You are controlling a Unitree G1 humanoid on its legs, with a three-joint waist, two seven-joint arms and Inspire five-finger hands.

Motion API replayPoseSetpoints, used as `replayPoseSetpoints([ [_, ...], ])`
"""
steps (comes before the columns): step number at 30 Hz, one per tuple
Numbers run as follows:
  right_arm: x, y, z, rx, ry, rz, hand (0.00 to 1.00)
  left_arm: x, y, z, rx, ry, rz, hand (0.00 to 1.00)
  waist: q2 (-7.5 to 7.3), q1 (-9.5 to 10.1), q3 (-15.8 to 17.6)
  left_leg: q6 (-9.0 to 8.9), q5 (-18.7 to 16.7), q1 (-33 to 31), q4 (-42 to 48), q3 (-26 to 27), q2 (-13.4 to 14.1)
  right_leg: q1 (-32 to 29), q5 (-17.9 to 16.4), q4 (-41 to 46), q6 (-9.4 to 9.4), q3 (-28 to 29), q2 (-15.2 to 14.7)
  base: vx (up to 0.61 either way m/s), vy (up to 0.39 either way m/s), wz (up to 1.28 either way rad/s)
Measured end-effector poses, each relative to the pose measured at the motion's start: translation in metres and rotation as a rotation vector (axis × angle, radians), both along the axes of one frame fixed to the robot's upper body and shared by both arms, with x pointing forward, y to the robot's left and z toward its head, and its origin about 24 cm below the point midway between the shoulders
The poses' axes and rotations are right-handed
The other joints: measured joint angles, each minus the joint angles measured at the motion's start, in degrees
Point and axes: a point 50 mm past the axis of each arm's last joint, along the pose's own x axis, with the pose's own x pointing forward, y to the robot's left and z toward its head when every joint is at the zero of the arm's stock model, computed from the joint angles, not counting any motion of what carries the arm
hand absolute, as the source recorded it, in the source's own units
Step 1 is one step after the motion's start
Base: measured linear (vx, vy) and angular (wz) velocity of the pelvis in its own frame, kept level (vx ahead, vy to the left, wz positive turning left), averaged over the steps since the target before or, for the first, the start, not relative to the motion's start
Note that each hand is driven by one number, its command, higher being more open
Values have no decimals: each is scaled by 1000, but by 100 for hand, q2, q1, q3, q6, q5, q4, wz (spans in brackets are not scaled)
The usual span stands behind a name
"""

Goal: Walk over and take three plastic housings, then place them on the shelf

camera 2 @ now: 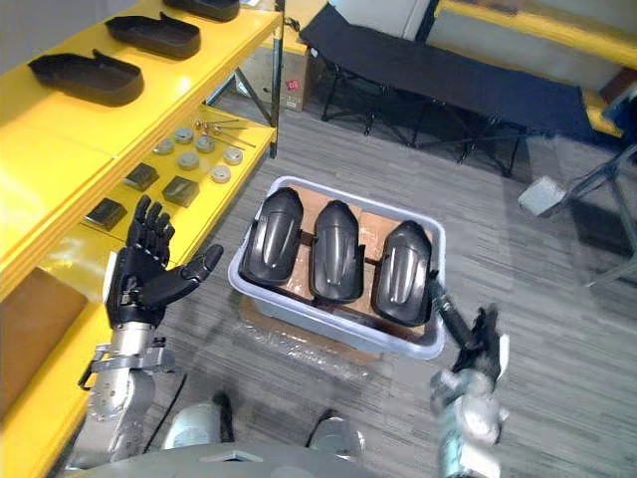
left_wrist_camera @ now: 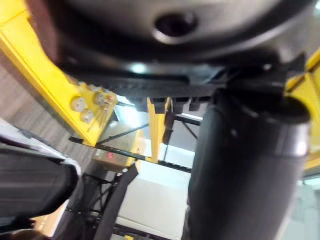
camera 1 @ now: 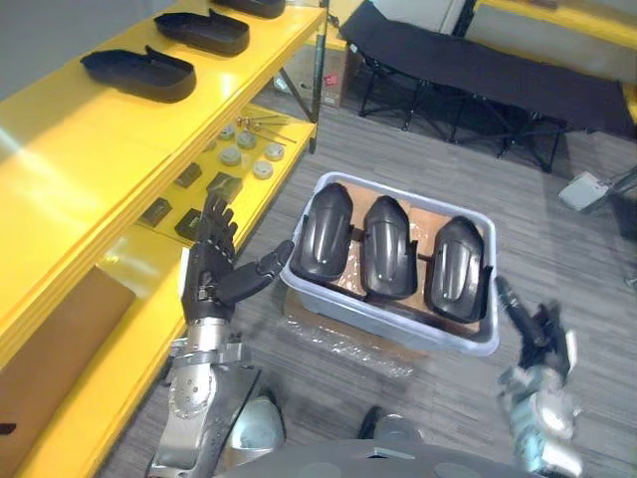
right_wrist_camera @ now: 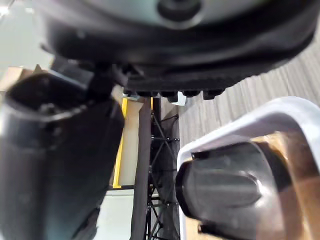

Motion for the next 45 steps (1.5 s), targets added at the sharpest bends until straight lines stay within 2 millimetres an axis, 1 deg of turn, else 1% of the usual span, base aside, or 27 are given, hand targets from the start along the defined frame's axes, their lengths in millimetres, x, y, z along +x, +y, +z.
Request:
replayPoseSetpoints([
  [1, 2, -7, 3, -12, -2, -28, 100, 0, -3, -1, -7, 5, -14, 100, 57, 4, 4, -23, 12, -16, 5, 29, 75, 0, 7, -51, -15, -3, 69, 60, -94, -6],
  [2, 4, -11, 5, -11, -4, -46, 100, 0, -3, -1, -11, 6, -20, 100, 69, 3, 3, -45, 19, -23, -20, 32, 105, -4, 13, -99, -26, -4, 112, 54, -114, -10],
  [3, 10, -17, 7, -12, -1, -76, 100, 1, -3, 0, -15, 2, -26, 100, 74, -3, 10, -93, 40, -97, -58, 44, 171, -64, 53, -210, -90, -6, 204, 35, -98, -12],
  [5, 14, -21, 10, -13, 0, -88, 100, 3, -3, 2, -13, -10, -30, 100, 56, -2, 32, -111, 76, -217, -127, 49, 176, -198, 89, -277, -133, -9, 237, 26, -66, -7],
  [6, 17, -22, 13, -11, -12, -98, 100, 7, -4, 5, -11, -27, -37, 100, 60, -3, 136, -103, 111, -263, -174, 61, 166, -289, 112, -280, -155, -8, 234, 3, -13, -4],
  [8, 24, -21, 12, 12, -20, -110, 100, 11, -5, 9, -14, -46, -47, 100, -14, -6, 243, -75, 158, -421, -193, 79, 149, -471, 161, -283, -177, 5, 221, -11, 20, -3],
  [9, 28, -21, 14, 27, -38, -123, 100, 14, -6, 12, -20, -63, -56, 100, -50, -8, 403, -60, 169, -454, -188, 87, 122, -508, 181, -277, -175, 11, 193, -23, 66, 1],
  [10, 31, -22, 17, 33, -55, -134, 100, 17, -6, 14, -23, -76, -59, 100, -55, -17, 530, -54, 171, -528, -142, 95, 100, -560, 213, -275, -170, 16, 166, -26, 80, 1],
  [11, 33, -22, 19, 36, -63, -140, 100, 18, -7, 15, -22, -80, -60, 100, -50, -24, 580, -49, 173, -566, -116, 99, 84, -591, 222, -271, -160, 19, 144, -37, 94, -3],
  [13, 37, -21, 19, 48, -66, -140, 100, 19, -8, 17, -17, -87, -75, 100, -51, 10, 704, 0, 169, -633, -97, 280, 47, -727, 289, -268, -113, 137, 80, -31, 97, -13],
  [14, 41, -20, 19, 53, -68, -137, 100, 20, -8, 18, -12, -89, -77, 100, -43, 12, 751, 10, 163, -636, -70, 314, 44, -734, 301, -269, -101, 161, 76, -30, 69, -13],
  [15, 46, -20, 22, 57, -71, -133, 100, 22, -8, 20, -7, -99, -84, 100, 1, -7, 826, 61, 120, -688, 21, 336, 48, -746, 318, -270, -82, 166, 67, -29, 48, -5],
  [18, 52, -27, 25, 45, -41, -120, 100, 28, -13, 26, -6, -125, -109, 100, 91, -3, 968, 140, 49, -856, 188, 347, 56, -849, 385, -278, -63, 175, 47, -52, 78, -2],
  [20, 56, -38, 28, 0, 33, -111, 100, 30, -13, 28, -1, -137, -116, 100, 121, 3, 1101, 178, 23, -973, 288, 343, 61, -919, 423, -277, -49, 172, 33, -57, 65, -1],
  [23, 60, -55, 34, -45, 91, -124, 100, 33, -14, 28, 10, -133, -136, 100, 167, 12, 1221, 211, 1, -1118, 380, 310, 67, -1015, 446, -253, -41, 160, 19, -57, 49, 5],
  [25, 62, -65, 42, -64, 96, -133, 100, 36, -17, 23, 15, -103, -156, 100, 220, 24, 1263, 223, -5, -1244, 425, 268, 63, -1126, 446, -174, -42, 145, 4, -51, 33, 7],
  [27, 72, -75, 58, -89, 88, -136, 100, 38, -22, 8, 25, -18, -177, 100, 270, 19, 1295, 239, 4, -1399, 479, 235, 62, -1273, 436, -88, -50, 124, -19, -49, 23, 4],
  [28, 75, -77, 62, -96, 85, -136, 100, 38, -22, 3, 28, 10, -175, 100, 283, 22, 1312, 242, 6, -1414, 481, 235, 59, -1307, 425, -46, -61, 123, -33, -39, 14, 0],
  [30, 84, -84, 79, -141, 77, -137, 100, 35, -26, -21, 66, 129, -178, 100, 359, 25, 1398, 272, 27, -1412, 481, 215, 28, -1352, 355, 106, -69, 95, -103, -34, 13, 7],
  [31, 86, -86, 83, -149, 72, -140, 100, 34, -26, -27, 82, 158, -177, 100, 372, 22, 1418, 277, 30, -1412, 480, 205, 13, -1370, 315, 168, -67, 81, -120, -31, -1, 11],
  [33, 93, -88, 95, -181, 63, -138, 100, 28, -22, -49, 92, 263, -141, 100, 392, 31, 1432, 312, 58, -1444, 456, 200, -29, -1500, 207, 399, -73, 77, -208, -20, -14, 8],
  [35, 96, -88, 99, -194, 62, -135, 100, 25, -18, -58, 98, 308, -109, 100, 393, 54, 1432, 322, 68, -1475, 462, 198, -32, -1564, 160, 486, -78, 80, -236, -14, -12, 4],
  [38, 101, -89, 107, -200, 52, -140, 100, 22, -13, -66, 105, 346, -78, 100, 418, 117, 1446, 339, 102, -1503, 449, 216, -66, -1673, 100, 647, -88, 104, -317, 0, 0, 0],
  [39, 103, -92, 112, -222, 68, -133, 100, 22, -13, -66, 104, 344, -81, 100, 464, 147, 1474, 350, 113, -1503, 439, 227, -83, -1696, 99, 671, -87, 115, -349, 0, 0, 0],
  [41, 106, -95, 122, -245, 81, -131, 100, 22, -15, -66, 96, 336, -81, 100, 512, 142, 1499, 385, 188, -1503, 341, 251, -172, -1779, 90, 755, -78, 138, -421, -29, 10, 4],
  [44, 109, -103, 138, -277, 91, -139, 100, 23, -18, -65, 78, 319, -83, 100, 632, 146, 1574, 412, 240, -1507, 280, 264, -241, -1842, 88, 829, -75, 152, -506, -35, 12, 3],
  [45, 111, -103, 140, -282, 105, -138, 100, 22, -18, -66, 78, 323, -82, 100, 649, 151, 1580, 414, 244, -1521, 277, 264, -240, -1866, 87, 838, -75, 154, -519, -31, 9, 0],
])
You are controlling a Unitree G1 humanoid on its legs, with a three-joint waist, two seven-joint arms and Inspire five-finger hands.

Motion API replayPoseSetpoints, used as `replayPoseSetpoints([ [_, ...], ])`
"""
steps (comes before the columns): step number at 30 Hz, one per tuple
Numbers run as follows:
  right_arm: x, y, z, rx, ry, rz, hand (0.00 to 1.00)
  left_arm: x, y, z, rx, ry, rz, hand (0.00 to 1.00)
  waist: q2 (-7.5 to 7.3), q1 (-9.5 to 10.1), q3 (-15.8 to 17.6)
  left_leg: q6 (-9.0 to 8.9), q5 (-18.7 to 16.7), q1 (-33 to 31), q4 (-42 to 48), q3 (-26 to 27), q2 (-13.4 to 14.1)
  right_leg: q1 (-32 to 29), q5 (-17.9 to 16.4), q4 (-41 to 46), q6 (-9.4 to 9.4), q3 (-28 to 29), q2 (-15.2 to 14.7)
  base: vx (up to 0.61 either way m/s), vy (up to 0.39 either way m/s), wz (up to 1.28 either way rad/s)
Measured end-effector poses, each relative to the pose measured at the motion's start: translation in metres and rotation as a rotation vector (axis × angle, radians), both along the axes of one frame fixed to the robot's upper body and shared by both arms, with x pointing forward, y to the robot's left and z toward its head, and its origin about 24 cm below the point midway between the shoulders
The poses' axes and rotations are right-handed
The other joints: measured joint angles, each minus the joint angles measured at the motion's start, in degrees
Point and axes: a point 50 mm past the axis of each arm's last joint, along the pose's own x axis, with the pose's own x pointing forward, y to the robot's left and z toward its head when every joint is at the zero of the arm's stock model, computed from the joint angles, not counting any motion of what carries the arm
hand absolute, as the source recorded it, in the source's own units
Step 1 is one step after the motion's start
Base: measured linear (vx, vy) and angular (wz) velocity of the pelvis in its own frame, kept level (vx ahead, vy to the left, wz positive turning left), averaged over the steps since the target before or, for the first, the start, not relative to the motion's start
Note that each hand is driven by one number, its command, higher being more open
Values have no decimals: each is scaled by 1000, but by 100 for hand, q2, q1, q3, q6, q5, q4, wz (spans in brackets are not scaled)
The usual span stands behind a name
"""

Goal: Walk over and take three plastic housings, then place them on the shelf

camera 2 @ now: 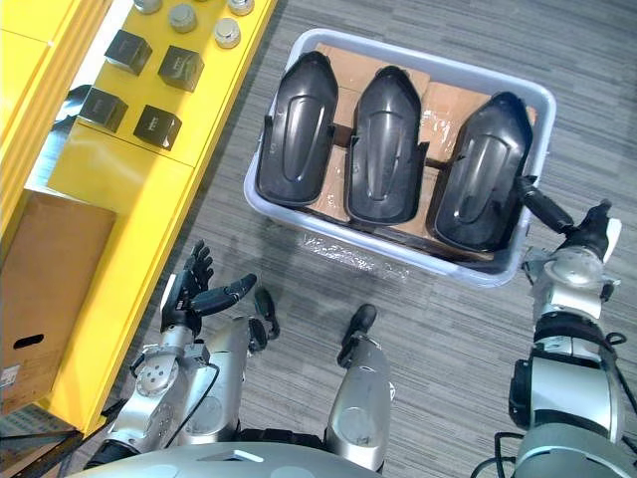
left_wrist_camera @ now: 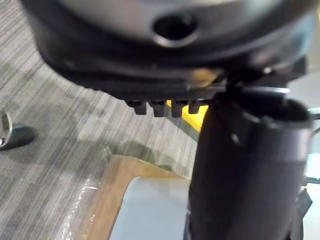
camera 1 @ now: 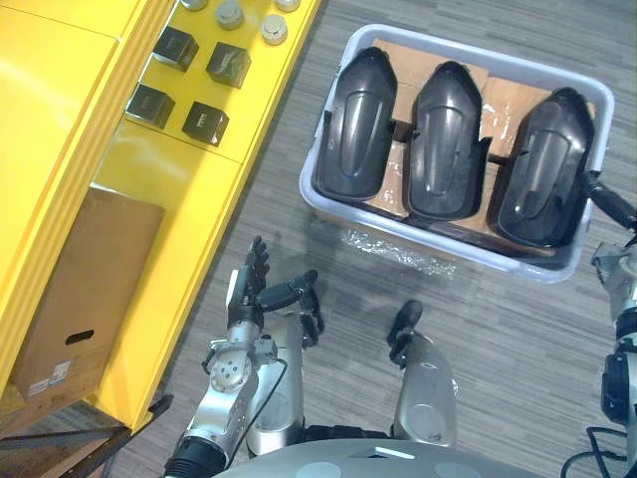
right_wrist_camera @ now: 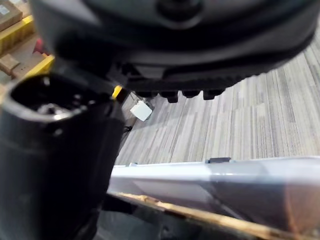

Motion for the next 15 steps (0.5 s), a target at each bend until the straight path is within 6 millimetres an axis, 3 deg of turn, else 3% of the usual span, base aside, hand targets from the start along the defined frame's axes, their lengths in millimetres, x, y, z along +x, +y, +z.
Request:
replayPoseSetpoints([
  [5, 4, -1, -1, 41, 43, -8, 100, -4, -4, -9, 2, 34, -28, 100, 26, 18, 11, 20, 46, -150, 19, -24, -6, -172, -20, 119, -21, -14, -44, -5, -4, 4],
  [7, 2, -7, 4, 36, 59, -27, 100, -5, -9, -10, -8, 39, -51, 100, 120, 40, 64, 30, 54, -226, 99, -70, -9, -206, -42, 192, -18, -58, -73, -19, 1, 10],
  [10, 2, -16, 28, 2, 43, -52, 100, -6, -14, -12, -12, 48, -68, 100, 271, 134, 130, 56, 70, -345, 139, -85, -10, -348, -55, 299, -38, -50, -77, -43, -6, 1],
  [14, 13, -12, 50, -34, 37, -27, 100, -9, -12, -17, -33, 77, -35, 100, 302, 162, 127, 65, 89, -485, 207, -113, 24, -499, -74, 380, -69, -45, -70, -34, -17, -1],
  [15, 16, -10, 56, -39, 37, -18, 0, -9, -12, -18, -38, 81, -30, 100, 303, 172, 127, 70, 99, -525, 217, -112, 25, -550, -73, 382, -70, -39, -66, 0, 0, 0],
])
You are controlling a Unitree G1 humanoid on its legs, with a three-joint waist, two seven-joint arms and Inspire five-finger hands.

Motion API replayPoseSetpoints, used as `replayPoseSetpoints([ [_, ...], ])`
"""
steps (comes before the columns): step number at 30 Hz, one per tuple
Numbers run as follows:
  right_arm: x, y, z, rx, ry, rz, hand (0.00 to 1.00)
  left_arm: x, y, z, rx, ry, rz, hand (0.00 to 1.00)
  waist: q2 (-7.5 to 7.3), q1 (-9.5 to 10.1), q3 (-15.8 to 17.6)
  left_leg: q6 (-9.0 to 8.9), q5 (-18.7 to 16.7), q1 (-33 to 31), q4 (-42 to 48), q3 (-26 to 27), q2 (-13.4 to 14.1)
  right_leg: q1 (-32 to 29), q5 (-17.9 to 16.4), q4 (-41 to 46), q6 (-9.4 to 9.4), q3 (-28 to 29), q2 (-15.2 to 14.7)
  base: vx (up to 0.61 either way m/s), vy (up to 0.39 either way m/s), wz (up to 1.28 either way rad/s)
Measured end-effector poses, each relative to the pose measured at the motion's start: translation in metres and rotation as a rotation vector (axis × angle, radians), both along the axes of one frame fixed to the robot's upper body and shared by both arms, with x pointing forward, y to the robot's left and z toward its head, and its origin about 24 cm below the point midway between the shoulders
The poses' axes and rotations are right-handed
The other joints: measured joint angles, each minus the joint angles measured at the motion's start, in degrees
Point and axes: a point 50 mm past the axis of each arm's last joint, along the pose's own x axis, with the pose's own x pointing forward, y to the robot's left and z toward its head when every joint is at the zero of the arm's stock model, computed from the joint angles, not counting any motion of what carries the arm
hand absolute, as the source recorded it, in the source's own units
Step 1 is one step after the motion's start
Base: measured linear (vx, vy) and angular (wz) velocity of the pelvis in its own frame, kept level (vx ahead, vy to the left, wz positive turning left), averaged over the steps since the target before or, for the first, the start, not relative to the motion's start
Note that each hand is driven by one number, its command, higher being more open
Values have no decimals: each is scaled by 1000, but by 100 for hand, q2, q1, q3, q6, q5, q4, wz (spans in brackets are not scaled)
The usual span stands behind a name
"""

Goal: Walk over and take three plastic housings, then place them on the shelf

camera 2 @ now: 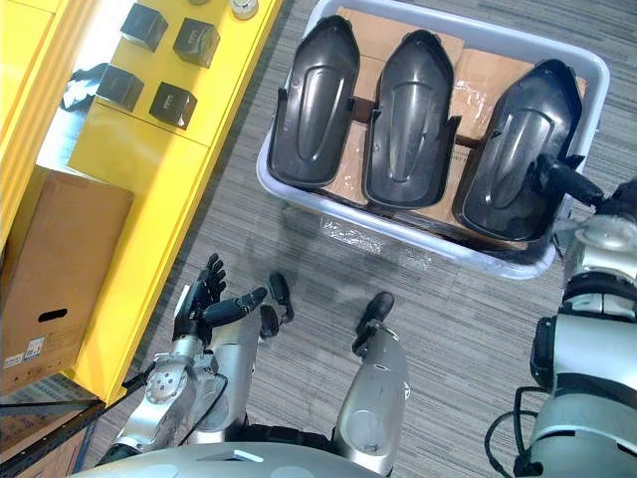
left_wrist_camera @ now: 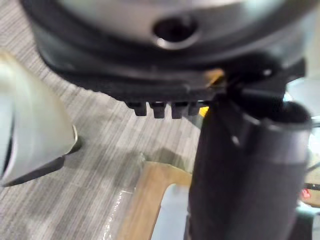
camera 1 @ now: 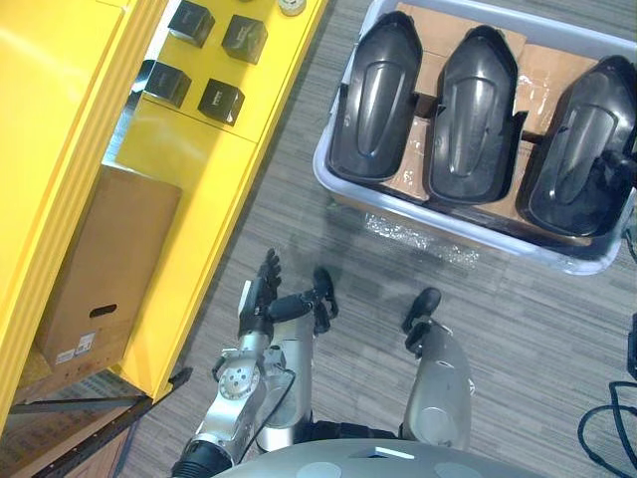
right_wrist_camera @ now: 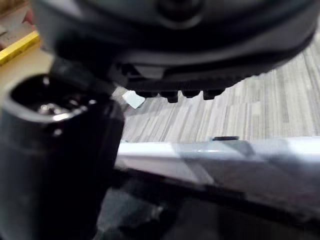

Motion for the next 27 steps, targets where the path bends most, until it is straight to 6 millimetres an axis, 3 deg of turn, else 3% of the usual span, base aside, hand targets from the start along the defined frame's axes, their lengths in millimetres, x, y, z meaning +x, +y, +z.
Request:
replayPoseSetpoints([
  [6, 12, 8, 9, 93, 12, 68, 0, 1, -7, 0, -6, 6, 17, 100, 94, 135, 20, -15, -17, -167, 220, 30, 169, -103, 30, -37, -37, 48, 131, -14, -5, -8],
  [10, -3, -7, 17, 129, 0, 35, 0, 0, -9, -1, -32, 23, 50, 100, 177, 162, 42, -32, -27, -211, 303, 40, 275, -125, 41, -56, -64, 65, 224, -9, -25, -11],
  [18, -10, -11, 2, 184, 33, 19, 0, 6, -25, -1, -49, 38, 31, 100, 296, 153, 35, -79, -25, -254, 295, 90, 397, -329, 2, 88, -140, 190, 303, 4, -29, -11],
  [27, -8, -8, -5, 182, 39, 36, 0, 5, -25, -4, -74, 50, 12, 100, 301, 164, 32, -110, 33, -128, 161, 45, 345, -288, -54, 208, -205, 181, 277, -11, -5, 2],
])
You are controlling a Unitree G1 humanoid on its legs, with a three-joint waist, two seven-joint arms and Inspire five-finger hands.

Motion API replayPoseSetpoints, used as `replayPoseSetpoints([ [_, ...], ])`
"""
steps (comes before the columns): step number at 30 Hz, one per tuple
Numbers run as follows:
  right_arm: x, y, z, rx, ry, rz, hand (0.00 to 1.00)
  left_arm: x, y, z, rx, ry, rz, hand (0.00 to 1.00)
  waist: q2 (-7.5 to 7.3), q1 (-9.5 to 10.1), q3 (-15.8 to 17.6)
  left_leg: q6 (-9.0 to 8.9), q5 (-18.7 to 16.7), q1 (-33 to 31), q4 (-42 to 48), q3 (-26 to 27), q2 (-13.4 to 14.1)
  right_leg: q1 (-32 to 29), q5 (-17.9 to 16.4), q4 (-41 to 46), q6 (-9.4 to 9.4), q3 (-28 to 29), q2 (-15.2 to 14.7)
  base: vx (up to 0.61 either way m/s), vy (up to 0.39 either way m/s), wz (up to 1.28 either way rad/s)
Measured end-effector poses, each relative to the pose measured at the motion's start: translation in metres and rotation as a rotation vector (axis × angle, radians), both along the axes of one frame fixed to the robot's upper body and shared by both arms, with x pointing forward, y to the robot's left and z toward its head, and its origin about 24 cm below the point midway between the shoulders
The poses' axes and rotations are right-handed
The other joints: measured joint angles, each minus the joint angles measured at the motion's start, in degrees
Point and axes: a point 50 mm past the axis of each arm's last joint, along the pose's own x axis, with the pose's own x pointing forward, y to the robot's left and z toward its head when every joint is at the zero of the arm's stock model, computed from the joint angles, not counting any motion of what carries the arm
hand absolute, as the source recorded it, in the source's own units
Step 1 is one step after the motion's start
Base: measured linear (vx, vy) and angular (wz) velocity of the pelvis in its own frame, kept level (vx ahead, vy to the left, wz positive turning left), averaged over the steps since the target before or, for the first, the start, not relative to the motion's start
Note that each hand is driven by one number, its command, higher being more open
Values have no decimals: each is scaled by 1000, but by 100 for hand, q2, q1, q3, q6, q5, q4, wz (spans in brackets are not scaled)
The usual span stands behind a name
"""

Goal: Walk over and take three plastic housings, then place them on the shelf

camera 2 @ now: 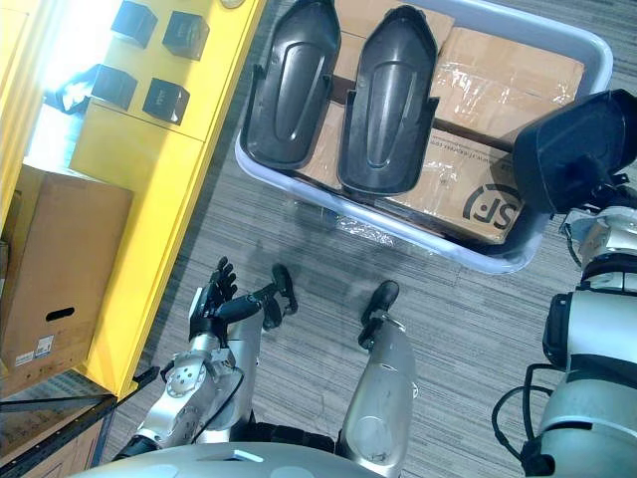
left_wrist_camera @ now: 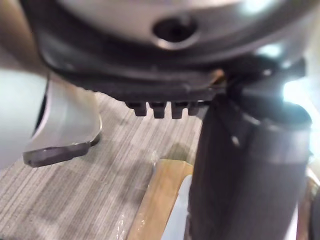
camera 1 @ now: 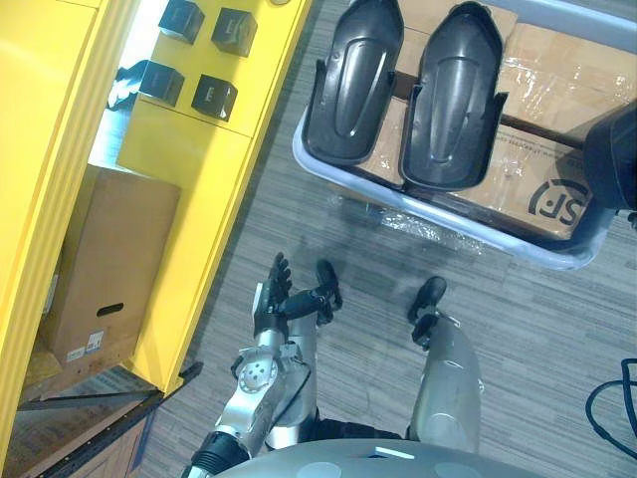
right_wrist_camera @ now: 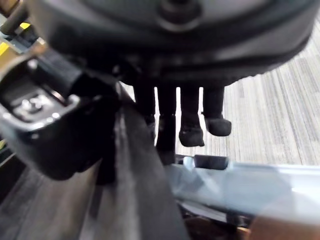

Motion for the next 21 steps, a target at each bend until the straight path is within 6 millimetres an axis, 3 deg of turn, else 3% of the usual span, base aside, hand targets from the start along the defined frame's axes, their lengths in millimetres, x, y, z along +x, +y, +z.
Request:
replayPoseSetpoints([
  [5, -13, -7, -18, -46, 41, -27, 0, 1, 1, 6, -35, -49, -40, 100, -5, -110, 3, -27, 305, 384, -590, -171, -345, 286, -99, -15, 29, -195, -209, -18, -24, 27],
  [10, -26, -11, -37, -111, 82, -35, 0, 2, 8, 13, -40, -97, -60, 100, -33, -175, 21, -46, 403, 492, -684, -352, -350, 559, -115, -108, 39, -420, -173, 26, -40, 21],
  [14, -13, 5, -40, -234, 84, 59, 0, -5, 23, 10, -19, -94, -32, 100, -165, -266, 78, -98, 366, 804, -708, -294, -259, 915, -81, -335, 60, -400, -29, 32, -9, -10],
  [16, -1, 21, -37, -303, 45, 128, 0, -10, 33, 13, -15, -118, 5, 100, -351, -307, 82, -129, 381, 1019, -895, -231, -235, 1059, -58, -505, 90, -363, 57, 41, -35, -16],
  [21, 6, 46, -27, -443, -51, 199, 0, -14, 39, 20, -17, -145, 22, 100, -621, -324, 28, -231, 452, 1532, -1237, -119, -159, 1600, 149, -1043, 65, -366, 298, 76, -23, -12],
])
